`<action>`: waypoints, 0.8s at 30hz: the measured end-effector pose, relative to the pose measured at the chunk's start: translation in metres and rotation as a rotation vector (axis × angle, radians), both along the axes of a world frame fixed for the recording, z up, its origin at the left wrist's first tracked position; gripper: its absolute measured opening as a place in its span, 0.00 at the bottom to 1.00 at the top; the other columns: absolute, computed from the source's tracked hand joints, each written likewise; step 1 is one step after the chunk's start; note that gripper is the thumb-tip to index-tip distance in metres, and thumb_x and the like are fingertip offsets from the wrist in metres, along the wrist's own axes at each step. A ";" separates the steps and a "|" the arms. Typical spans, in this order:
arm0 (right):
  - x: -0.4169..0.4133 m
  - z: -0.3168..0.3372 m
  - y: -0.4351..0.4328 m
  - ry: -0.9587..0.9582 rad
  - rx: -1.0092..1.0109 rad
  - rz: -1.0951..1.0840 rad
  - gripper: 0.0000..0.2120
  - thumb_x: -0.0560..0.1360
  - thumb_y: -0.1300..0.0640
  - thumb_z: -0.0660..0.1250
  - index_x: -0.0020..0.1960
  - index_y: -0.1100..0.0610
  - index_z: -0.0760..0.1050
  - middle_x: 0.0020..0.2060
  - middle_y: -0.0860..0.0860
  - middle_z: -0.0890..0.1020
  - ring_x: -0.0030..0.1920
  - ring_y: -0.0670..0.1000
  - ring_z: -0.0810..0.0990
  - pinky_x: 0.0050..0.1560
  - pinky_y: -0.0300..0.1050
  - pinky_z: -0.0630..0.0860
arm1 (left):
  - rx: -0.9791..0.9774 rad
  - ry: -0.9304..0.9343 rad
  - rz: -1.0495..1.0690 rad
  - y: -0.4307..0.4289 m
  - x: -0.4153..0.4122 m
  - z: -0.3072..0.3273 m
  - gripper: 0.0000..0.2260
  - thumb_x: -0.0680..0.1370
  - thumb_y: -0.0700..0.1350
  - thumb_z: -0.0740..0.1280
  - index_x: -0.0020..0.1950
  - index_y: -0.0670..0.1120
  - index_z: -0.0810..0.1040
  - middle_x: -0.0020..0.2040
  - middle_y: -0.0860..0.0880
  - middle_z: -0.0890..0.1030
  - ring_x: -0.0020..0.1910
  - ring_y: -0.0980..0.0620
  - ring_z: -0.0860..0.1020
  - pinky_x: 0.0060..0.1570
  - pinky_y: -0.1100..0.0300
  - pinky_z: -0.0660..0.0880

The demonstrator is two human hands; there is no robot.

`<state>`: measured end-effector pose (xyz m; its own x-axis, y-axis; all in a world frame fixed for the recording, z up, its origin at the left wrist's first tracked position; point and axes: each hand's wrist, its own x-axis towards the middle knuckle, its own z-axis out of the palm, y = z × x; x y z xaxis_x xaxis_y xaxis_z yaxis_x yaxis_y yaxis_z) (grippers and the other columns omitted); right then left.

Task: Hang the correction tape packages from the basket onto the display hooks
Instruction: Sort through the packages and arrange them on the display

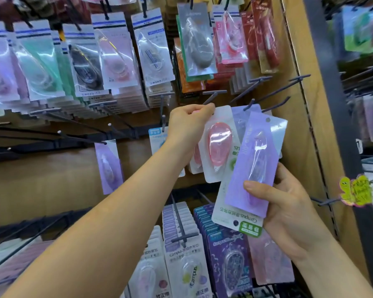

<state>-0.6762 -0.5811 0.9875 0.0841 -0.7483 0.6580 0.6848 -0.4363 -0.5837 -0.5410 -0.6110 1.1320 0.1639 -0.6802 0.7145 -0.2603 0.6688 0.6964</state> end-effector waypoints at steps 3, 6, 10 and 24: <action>0.001 0.000 -0.001 -0.012 -0.002 -0.020 0.32 0.62 0.71 0.74 0.65 0.58 0.75 0.55 0.60 0.84 0.51 0.58 0.85 0.44 0.48 0.83 | 0.133 0.071 0.006 -0.004 -0.002 0.002 0.08 0.77 0.51 0.69 0.40 0.50 0.82 0.50 0.44 0.84 0.53 0.42 0.81 0.58 0.42 0.77; 0.003 0.001 -0.002 -0.016 0.002 -0.071 0.29 0.63 0.65 0.72 0.65 0.57 0.75 0.54 0.59 0.84 0.52 0.59 0.85 0.45 0.49 0.83 | 0.210 0.088 0.008 -0.002 -0.003 -0.002 0.08 0.80 0.53 0.64 0.49 0.52 0.80 0.55 0.45 0.82 0.56 0.43 0.80 0.61 0.43 0.76; 0.004 0.001 -0.006 -0.031 0.026 -0.142 0.28 0.64 0.63 0.72 0.64 0.57 0.75 0.54 0.59 0.84 0.53 0.59 0.84 0.48 0.52 0.83 | 0.133 -0.028 -0.062 0.011 0.012 -0.033 0.18 0.80 0.48 0.67 0.67 0.59 0.66 0.54 0.50 0.81 0.51 0.49 0.82 0.50 0.49 0.82; -0.004 0.002 -0.004 0.095 -0.116 -0.567 0.42 0.69 0.68 0.75 0.75 0.43 0.63 0.57 0.41 0.83 0.56 0.45 0.83 0.49 0.47 0.82 | 0.055 -0.468 0.356 -0.032 0.041 -0.038 0.27 0.77 0.51 0.71 0.75 0.54 0.67 0.56 0.46 0.82 0.53 0.48 0.81 0.53 0.49 0.81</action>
<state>-0.6805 -0.5851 0.9897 -0.2457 -0.6176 0.7471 0.2731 -0.7836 -0.5580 -0.4996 -0.6426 1.0943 0.0646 -0.6795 0.7309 -0.7500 0.4501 0.4847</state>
